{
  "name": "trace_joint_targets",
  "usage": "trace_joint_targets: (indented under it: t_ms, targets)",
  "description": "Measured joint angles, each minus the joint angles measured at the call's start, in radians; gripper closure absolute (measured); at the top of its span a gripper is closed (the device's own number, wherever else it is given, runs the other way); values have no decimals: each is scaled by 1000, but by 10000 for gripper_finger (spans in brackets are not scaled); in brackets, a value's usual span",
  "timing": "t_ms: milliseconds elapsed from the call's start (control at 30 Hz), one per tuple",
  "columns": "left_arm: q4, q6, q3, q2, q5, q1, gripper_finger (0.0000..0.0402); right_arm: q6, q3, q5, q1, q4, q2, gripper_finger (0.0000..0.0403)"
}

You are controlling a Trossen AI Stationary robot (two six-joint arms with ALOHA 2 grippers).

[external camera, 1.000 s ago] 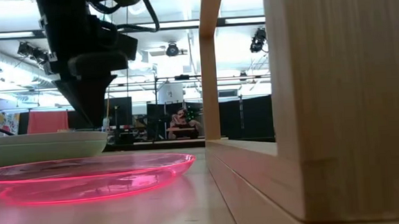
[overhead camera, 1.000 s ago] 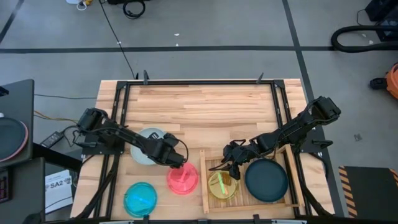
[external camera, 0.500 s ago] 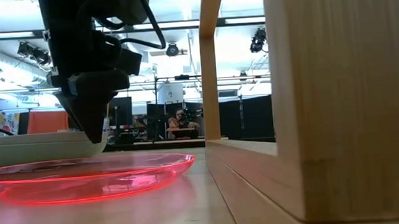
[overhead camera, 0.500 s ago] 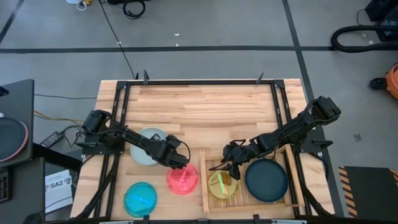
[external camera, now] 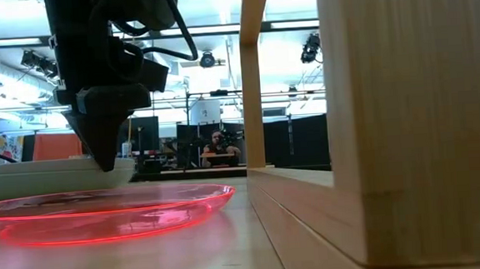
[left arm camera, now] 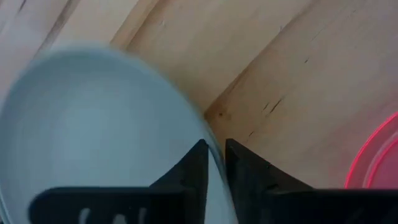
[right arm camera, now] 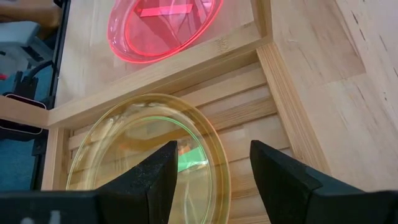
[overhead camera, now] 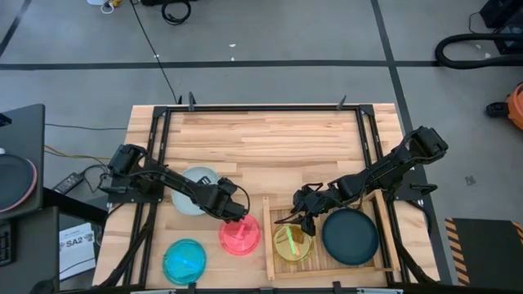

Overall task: Place and stack plates onto a shelf
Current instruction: Stack the gray plate on the dark blue plate on the shelf

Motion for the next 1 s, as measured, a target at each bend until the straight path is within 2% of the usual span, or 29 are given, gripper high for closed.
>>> trace_joint_targets:
  t_ms: [233,500,833,1000]
  targets:
    - [-42,2,0,0,0,0,386,0,0,0,0,0,0,196]
    - [-98,7,0,0,25,0,381,0,0,0,0,0,0,196]
    - [-103,89,1,-17,44,-6,384,0,0,0,0,0,0,196]
    - [-190,92,65,-33,24,-11,384,2,0,0,0,0,0,196]
